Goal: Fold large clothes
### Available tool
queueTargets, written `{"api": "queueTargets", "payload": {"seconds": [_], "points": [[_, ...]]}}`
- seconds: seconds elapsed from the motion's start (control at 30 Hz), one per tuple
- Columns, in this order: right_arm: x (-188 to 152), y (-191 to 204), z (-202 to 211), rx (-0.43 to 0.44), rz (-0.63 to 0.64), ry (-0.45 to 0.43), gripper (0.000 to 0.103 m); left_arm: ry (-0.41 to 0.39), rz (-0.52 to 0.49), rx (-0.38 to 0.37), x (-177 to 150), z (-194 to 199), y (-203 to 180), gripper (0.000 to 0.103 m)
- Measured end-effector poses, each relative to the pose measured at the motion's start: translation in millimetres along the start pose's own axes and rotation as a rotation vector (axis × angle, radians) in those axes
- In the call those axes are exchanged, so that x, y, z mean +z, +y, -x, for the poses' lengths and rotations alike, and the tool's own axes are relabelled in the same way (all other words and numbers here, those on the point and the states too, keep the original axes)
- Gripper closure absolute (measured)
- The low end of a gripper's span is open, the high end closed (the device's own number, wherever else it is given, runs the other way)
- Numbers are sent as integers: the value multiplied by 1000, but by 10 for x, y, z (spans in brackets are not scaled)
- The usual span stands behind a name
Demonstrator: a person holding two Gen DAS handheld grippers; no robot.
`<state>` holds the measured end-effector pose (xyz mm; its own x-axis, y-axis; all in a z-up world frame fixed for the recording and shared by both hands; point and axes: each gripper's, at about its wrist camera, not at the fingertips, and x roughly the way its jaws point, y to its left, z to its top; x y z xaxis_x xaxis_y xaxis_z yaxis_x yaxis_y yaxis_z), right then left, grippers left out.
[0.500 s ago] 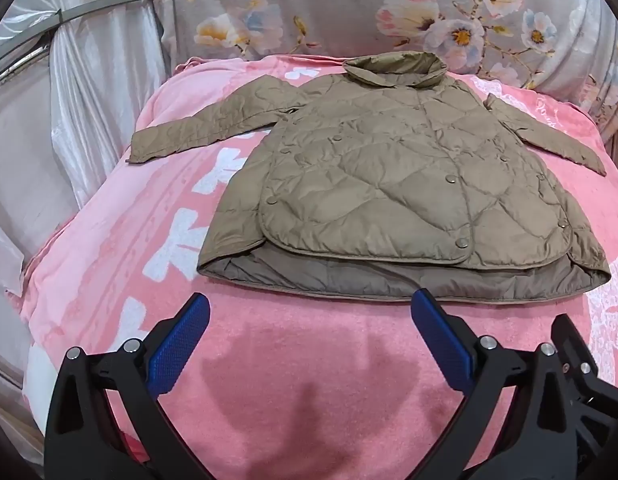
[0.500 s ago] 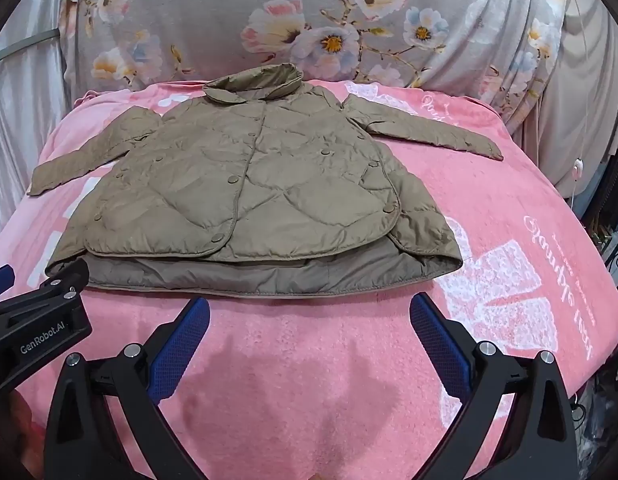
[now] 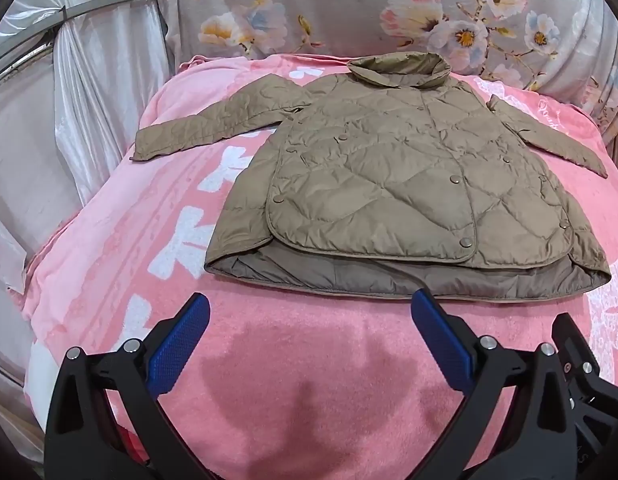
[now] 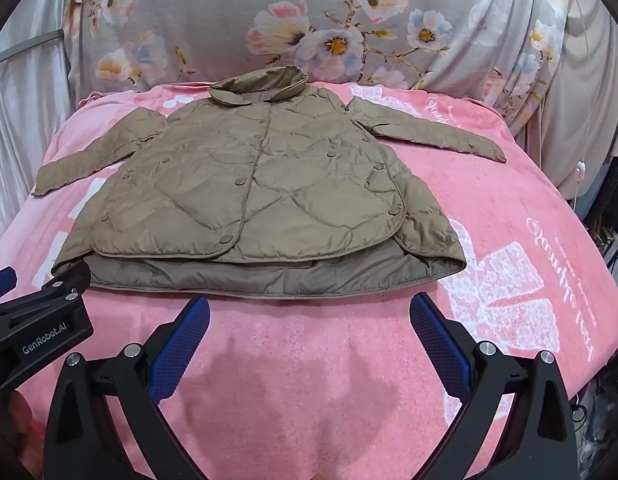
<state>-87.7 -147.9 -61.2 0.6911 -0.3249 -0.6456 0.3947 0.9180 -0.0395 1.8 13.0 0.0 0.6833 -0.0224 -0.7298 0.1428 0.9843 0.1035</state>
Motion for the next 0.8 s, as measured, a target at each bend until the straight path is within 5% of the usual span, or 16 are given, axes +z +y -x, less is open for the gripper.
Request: {"api": "queueTargets", "payload": {"seconds": [0.8], "points": [[45, 11, 48, 7, 0, 1, 5, 2, 0, 7, -2, 44, 9, 5]]}}
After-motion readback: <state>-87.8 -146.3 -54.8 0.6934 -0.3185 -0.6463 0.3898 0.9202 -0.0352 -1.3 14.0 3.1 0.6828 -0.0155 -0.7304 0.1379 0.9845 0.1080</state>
